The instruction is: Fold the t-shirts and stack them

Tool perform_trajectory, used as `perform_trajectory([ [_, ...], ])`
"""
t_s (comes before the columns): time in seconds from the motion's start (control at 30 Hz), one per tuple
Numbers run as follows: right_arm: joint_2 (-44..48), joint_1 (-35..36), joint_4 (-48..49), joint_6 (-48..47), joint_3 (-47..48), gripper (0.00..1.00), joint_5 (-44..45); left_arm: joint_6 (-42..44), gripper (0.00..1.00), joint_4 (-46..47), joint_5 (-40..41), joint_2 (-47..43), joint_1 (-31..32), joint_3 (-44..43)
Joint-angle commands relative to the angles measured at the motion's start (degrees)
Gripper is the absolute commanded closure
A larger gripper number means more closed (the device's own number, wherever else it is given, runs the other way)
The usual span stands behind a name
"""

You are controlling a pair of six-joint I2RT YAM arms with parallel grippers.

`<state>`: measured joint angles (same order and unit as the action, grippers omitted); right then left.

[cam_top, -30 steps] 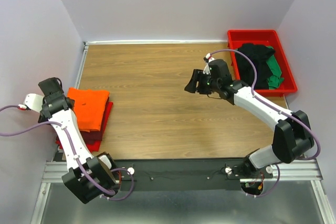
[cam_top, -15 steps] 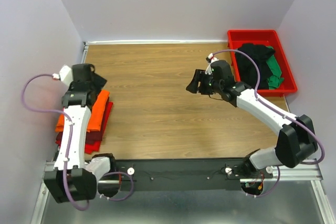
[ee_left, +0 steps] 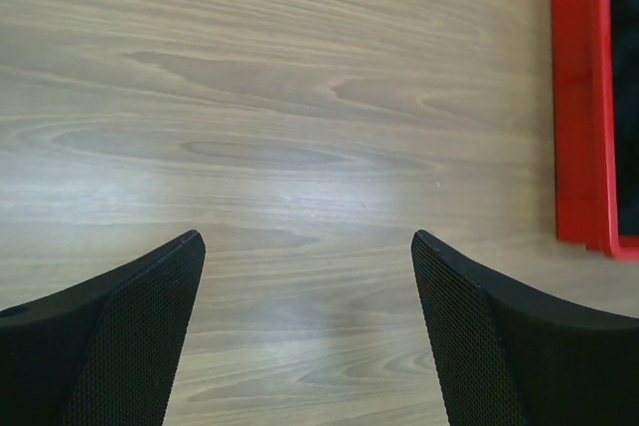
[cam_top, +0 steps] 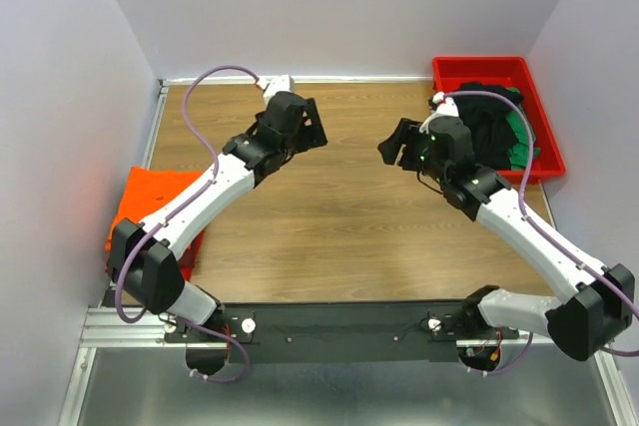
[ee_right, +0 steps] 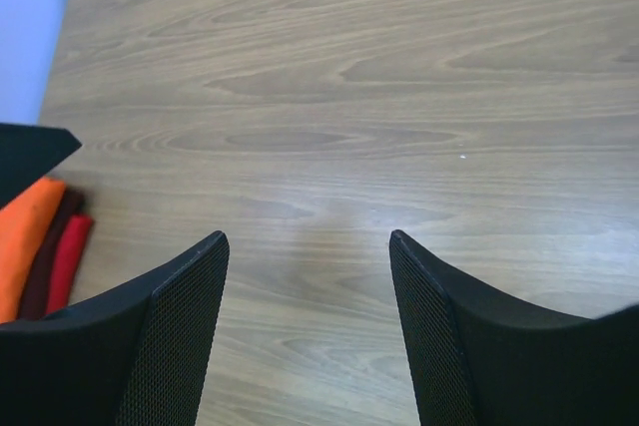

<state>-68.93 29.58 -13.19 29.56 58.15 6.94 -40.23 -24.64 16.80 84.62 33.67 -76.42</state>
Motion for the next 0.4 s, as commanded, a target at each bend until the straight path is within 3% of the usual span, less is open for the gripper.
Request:
perform_trajectory([
  [0.0, 3.0, 0.2, -0.8, -0.8, -3.5, 0.27, 8.9, 8.6, 0.08, 9.3, -5.1, -1.3, 2.1, 2.1],
  [0.17, 3.8, 0.2, -0.8, 1.3, -5.9, 0.27, 11.2, 11.7, 0.08, 15.1, -10.6, -6.4, 2.2, 6.6],
  [0.37, 2.0, 0.2, -0.8, 2.1, -5.9, 0.27, 10.5, 13.8, 0.08, 14.2, -13.3, -6.7, 2.2, 5.2],
])
